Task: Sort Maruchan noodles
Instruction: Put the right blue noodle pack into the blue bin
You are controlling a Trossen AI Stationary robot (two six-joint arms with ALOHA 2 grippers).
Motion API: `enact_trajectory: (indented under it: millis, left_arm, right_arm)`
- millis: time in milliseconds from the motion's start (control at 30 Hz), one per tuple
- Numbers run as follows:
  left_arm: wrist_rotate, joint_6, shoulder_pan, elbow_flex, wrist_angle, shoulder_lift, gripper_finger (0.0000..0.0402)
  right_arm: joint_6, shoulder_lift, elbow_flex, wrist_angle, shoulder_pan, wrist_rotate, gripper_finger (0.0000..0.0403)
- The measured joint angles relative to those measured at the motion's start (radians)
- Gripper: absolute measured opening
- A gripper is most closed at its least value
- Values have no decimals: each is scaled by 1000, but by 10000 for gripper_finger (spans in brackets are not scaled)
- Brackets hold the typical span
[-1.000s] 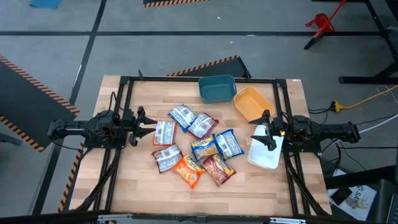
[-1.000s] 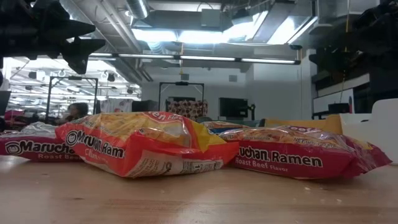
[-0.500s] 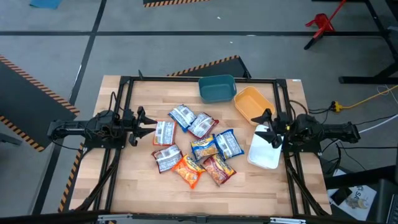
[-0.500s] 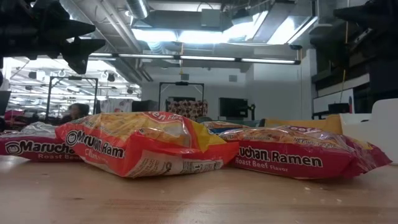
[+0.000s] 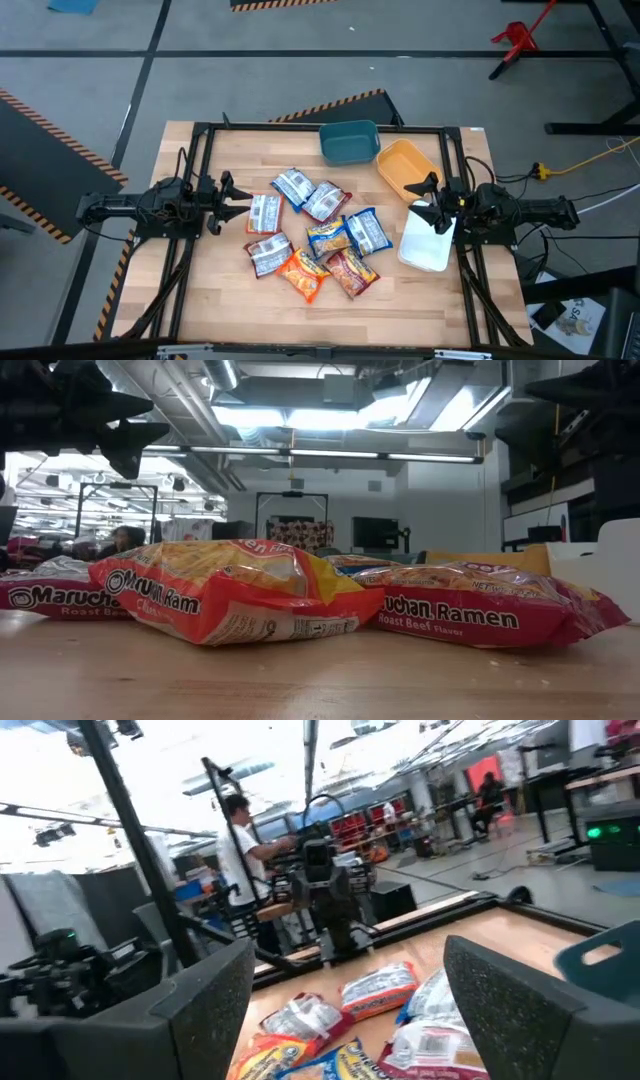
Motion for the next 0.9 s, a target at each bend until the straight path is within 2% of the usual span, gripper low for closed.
enact_trajectory:
  millis: [133, 333, 467, 600, 767, 900]
  left_arm:
    - [0, 0, 0, 0, 0, 0, 170]
    - [-3, 5, 0, 0, 6, 0, 170]
    - [-34, 56, 0, 0, 85, 0, 170]
    - [-69, 85, 0, 0, 169, 0, 170]
    - [-105, 109, 0, 0, 301, 0, 170]
    - [-104, 100, 0, 0, 332, 0, 170]
  right_arm:
    - [0, 0, 0, -12, 0, 43, 317]
    - [-1, 0, 3, 78, 0, 121, 317]
    - [-3, 21, 52, 43, 0, 171, 317]
    - [-61, 111, 135, 22, 0, 182, 317]
    - [-133, 297, 288, -17, 0, 153, 317]
    - [-159, 454, 405, -86, 0, 82, 317]
